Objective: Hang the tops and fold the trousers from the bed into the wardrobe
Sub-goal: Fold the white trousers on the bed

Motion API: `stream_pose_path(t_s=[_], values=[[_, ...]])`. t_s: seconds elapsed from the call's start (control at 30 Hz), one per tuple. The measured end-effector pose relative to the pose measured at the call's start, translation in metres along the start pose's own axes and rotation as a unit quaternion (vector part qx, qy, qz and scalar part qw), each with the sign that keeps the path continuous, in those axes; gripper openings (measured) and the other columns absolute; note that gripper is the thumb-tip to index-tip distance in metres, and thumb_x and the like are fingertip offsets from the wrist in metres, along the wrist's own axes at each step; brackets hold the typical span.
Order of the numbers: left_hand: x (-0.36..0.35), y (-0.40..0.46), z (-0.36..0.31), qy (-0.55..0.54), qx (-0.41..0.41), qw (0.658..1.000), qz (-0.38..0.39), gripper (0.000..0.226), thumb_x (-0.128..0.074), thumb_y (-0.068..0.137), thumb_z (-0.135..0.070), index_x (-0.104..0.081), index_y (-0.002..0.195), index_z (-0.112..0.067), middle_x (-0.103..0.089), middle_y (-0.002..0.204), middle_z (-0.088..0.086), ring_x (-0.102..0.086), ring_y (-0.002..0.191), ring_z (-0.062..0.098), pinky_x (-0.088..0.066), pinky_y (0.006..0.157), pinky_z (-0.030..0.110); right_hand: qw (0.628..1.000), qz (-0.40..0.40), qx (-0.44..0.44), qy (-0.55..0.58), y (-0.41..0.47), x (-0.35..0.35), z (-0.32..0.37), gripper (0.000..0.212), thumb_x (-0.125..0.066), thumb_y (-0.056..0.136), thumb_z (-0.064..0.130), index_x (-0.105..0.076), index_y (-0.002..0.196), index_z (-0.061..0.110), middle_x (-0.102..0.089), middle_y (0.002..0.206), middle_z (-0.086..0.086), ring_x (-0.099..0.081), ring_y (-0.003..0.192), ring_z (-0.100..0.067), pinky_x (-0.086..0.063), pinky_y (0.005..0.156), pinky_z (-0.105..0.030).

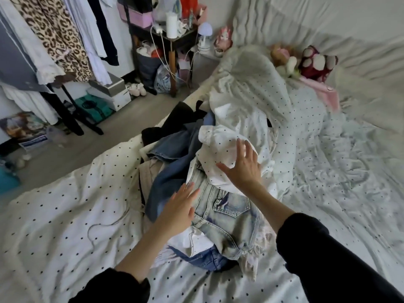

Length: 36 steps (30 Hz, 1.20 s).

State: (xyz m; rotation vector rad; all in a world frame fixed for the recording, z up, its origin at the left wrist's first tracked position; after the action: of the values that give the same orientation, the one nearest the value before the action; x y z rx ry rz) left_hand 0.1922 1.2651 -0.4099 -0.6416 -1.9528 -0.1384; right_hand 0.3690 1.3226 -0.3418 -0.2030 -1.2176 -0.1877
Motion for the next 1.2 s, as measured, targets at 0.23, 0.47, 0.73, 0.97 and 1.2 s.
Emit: stream_pose_path(t_s=[0.23, 0.47, 0.73, 0.97, 1.2], values=[[-0.028, 0.023, 0.024, 0.085, -0.028, 0.993, 0.081, 0.058, -0.038, 0.097, -0.019, -0.014, 0.149, -0.023, 0.007, 0.158, -0.004, 0.007, 0.145, 0.02, -0.018, 0.115, 0.04, 0.999, -0.015, -0.007, -0.027, 0.017, -0.023, -0.009, 0.038, -0.045, 0.091, 0.011, -0.053, 0.127, 0.021, -0.059, 0.123, -0.005, -0.055, 0.111, -0.026, -0.04, 0.096, -0.041], [-0.006, 0.027, 0.01, 0.03, 0.011, 0.999, 0.001, 0.056, -0.04, 0.098, -0.031, -0.019, 0.148, -0.019, -0.014, 0.157, 0.001, -0.012, 0.144, 0.018, -0.023, 0.114, 0.041, 0.985, -0.033, -0.046, 0.163, -0.02, -0.002, -0.036, 0.008, -0.055, 0.091, 0.012, -0.06, 0.097, 0.013, -0.063, 0.079, -0.004, -0.061, 0.073, -0.027, -0.05, 0.061, -0.034], [0.051, 0.038, -0.096, 0.009, -0.107, 0.977, -0.183, 0.103, -0.083, 0.065, -0.03, -0.018, 0.145, -0.022, -0.021, 0.152, 0.022, -0.021, 0.138, 0.044, -0.029, 0.105, 0.056, 0.957, -0.031, -0.053, 0.283, -0.095, 0.057, -0.097, 0.027, -0.064, 0.087, 0.013, -0.047, 0.069, 0.023, -0.047, 0.062, 0.009, -0.041, 0.058, -0.009, -0.033, 0.053, -0.018], [-0.008, 0.016, -0.21, -0.041, -0.177, 0.983, -0.025, 0.018, -0.062, 0.089, -0.019, -0.064, 0.103, -0.007, -0.067, 0.101, 0.007, -0.061, 0.084, 0.019, -0.044, 0.065, 0.017, 0.963, -0.035, -0.11, 0.242, -0.18, 0.091, -0.195, 0.038, -0.065, 0.081, 0.0, -0.044, 0.064, 0.028, -0.048, 0.06, 0.013, -0.04, 0.057, -0.004, -0.031, 0.054, -0.018], [-0.061, -0.034, -0.304, 0.034, -0.298, 0.953, -0.032, 0.024, -0.054, 0.093, -0.025, -0.054, 0.115, -0.014, -0.072, 0.091, 0.003, -0.064, 0.076, 0.023, -0.037, 0.093, 0.035, 0.849, -0.055, -0.345, 0.396, -0.253, 0.088, -0.301, 0.037, -0.056, 0.092, 0.036, -0.062, 0.105, 0.002, -0.064, 0.112, -0.016, -0.061, 0.101, -0.031, -0.047, 0.084, -0.038]])
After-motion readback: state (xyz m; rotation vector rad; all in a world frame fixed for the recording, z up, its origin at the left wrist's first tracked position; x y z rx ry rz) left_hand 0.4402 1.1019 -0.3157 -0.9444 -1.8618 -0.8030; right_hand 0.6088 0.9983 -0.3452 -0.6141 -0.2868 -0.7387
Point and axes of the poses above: each hand's wrist, its own y-axis towards the middle knuckle, its own x-axis out of the back of the hand, z = x × y, the point moved 8 cm from there along y, towards the middle knuckle
